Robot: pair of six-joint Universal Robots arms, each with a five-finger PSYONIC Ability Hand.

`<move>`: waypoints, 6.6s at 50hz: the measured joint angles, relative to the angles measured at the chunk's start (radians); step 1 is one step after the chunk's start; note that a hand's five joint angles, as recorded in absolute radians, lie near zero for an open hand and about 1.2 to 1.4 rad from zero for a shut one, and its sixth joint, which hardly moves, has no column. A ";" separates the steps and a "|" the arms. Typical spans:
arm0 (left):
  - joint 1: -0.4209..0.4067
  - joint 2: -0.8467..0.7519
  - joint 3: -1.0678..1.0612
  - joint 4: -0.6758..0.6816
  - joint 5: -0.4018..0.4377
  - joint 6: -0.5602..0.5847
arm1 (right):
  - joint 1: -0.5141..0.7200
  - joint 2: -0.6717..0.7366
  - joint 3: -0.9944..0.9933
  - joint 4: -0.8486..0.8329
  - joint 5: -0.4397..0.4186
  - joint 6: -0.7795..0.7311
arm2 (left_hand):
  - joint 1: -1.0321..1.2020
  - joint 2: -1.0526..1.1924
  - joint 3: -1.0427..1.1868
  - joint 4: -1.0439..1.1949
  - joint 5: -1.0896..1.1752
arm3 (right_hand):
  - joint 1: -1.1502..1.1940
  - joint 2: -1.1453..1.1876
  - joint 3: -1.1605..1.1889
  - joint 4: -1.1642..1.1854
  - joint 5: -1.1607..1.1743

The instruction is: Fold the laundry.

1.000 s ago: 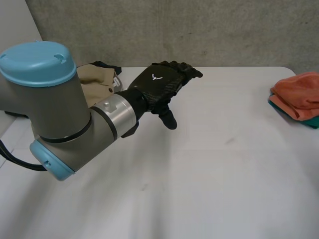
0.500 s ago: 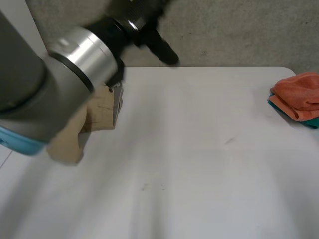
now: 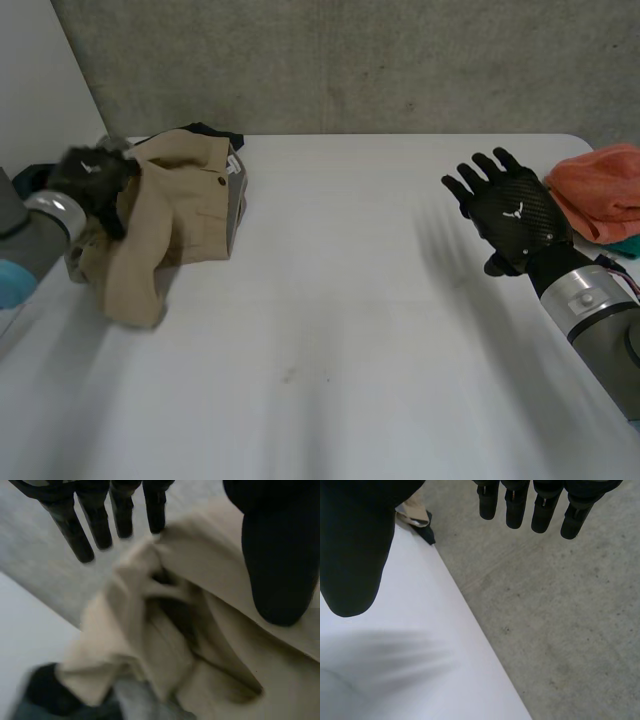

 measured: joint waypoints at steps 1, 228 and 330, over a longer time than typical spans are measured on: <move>0.002 -0.021 0.006 0.006 0.017 0.000 | -0.002 0.005 0.001 0.001 0.001 -0.002 | 0.067 0.072 0.069 0.056 0.054 | 0.000 0.000 0.000 0.000 0.000; -0.414 -0.157 0.548 0.369 -0.224 -0.277 | 0.215 0.473 -1.002 0.302 0.408 0.068 | -0.165 -0.124 -0.120 -0.131 -0.117 | -0.002 0.000 0.000 0.000 -0.002; -0.629 0.258 -0.232 -0.283 -0.310 -0.210 | -0.058 -0.058 -0.162 0.958 0.091 -0.330 | 0.495 0.537 0.546 0.544 0.538 | 0.878 0.958 0.976 0.982 0.952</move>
